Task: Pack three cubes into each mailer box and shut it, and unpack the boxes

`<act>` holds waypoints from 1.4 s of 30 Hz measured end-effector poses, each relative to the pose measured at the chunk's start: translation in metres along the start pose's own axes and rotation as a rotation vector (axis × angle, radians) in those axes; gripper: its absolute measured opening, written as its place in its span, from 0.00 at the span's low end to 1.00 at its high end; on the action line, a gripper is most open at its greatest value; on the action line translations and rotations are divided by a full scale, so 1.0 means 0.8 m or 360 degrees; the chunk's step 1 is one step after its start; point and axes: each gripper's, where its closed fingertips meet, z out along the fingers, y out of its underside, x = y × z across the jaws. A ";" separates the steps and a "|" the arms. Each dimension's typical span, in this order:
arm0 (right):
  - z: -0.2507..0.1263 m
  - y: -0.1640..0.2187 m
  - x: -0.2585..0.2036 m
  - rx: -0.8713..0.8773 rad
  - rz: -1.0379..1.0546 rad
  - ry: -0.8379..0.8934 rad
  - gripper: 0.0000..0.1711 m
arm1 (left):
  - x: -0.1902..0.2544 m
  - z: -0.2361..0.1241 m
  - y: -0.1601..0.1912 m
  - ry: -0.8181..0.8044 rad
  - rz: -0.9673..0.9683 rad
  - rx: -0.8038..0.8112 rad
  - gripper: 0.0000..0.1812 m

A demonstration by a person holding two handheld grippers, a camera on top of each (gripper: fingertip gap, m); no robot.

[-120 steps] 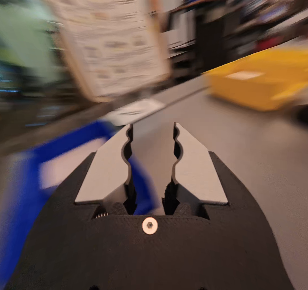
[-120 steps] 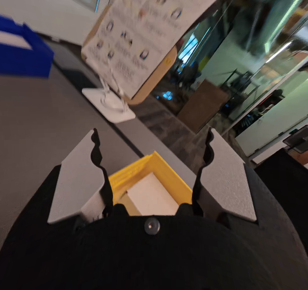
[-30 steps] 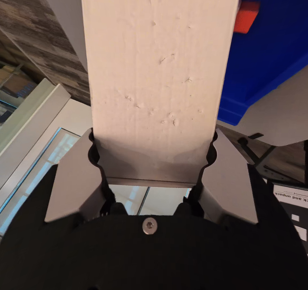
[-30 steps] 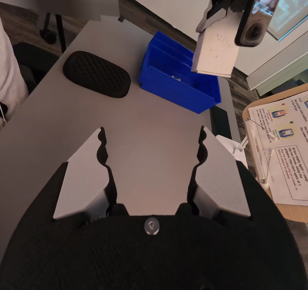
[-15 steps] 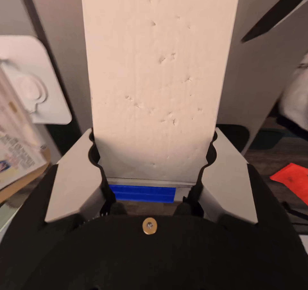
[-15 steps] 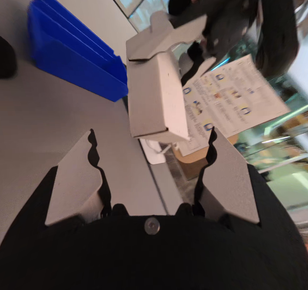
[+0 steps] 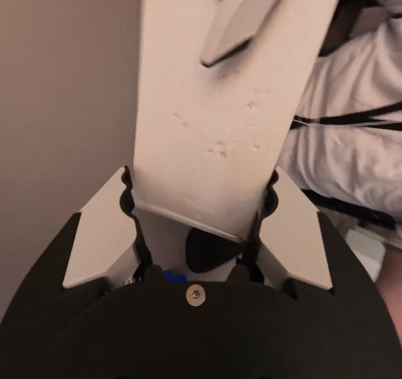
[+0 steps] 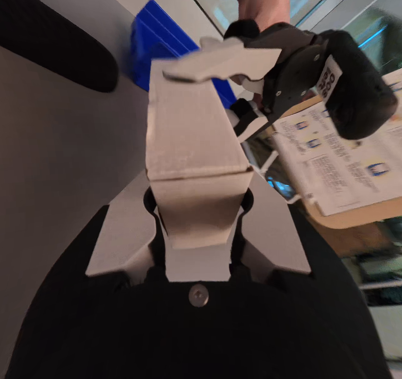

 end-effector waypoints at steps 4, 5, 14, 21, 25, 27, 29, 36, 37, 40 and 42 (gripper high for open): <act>0.004 0.010 -0.001 -0.0016 0.0182 -0.0069 0.45 | -0.031 -0.007 -0.008 -0.0204 -0.0038 0.0207 0.54; 0.004 0.013 0.000 -0.0020 0.0248 -0.0086 0.45 | -0.030 -0.010 -0.011 -0.0236 -0.0004 0.0261 0.51; 0.015 0.061 -0.012 -0.0171 0.0917 -0.0313 0.45 | -0.011 -0.027 -0.041 -0.1172 0.0379 0.0612 0.42; 0.026 0.071 -0.019 -0.0147 0.1168 -0.0365 0.44 | -0.008 -0.037 -0.066 -0.1578 0.0470 0.0679 0.35; 0.025 0.074 -0.019 -0.0141 0.1265 -0.0369 0.45 | -0.008 -0.036 -0.077 -0.1714 0.0534 0.0634 0.35; 0.025 0.075 -0.018 -0.0141 0.1289 -0.0375 0.45 | -0.008 -0.028 -0.081 -0.1720 0.0538 0.0631 0.35; 0.025 0.076 -0.019 -0.0141 0.1301 -0.0385 0.45 | -0.012 -0.030 -0.084 -0.1807 0.0548 0.0630 0.33; 0.025 0.084 -0.024 -0.0172 0.1307 -0.0421 0.45 | -0.013 -0.026 -0.087 -0.1838 0.0575 0.0625 0.31; 0.026 0.084 -0.024 -0.0169 0.1308 -0.0423 0.45 | -0.014 -0.027 -0.087 -0.1838 0.0572 0.0631 0.31; 0.025 0.085 -0.023 -0.0162 0.1328 -0.0429 0.45 | -0.015 -0.030 -0.089 -0.1847 0.0567 0.0651 0.32; 0.025 0.086 -0.022 -0.0158 0.1340 -0.0432 0.45 | -0.016 -0.033 -0.090 -0.1866 0.0561 0.0677 0.29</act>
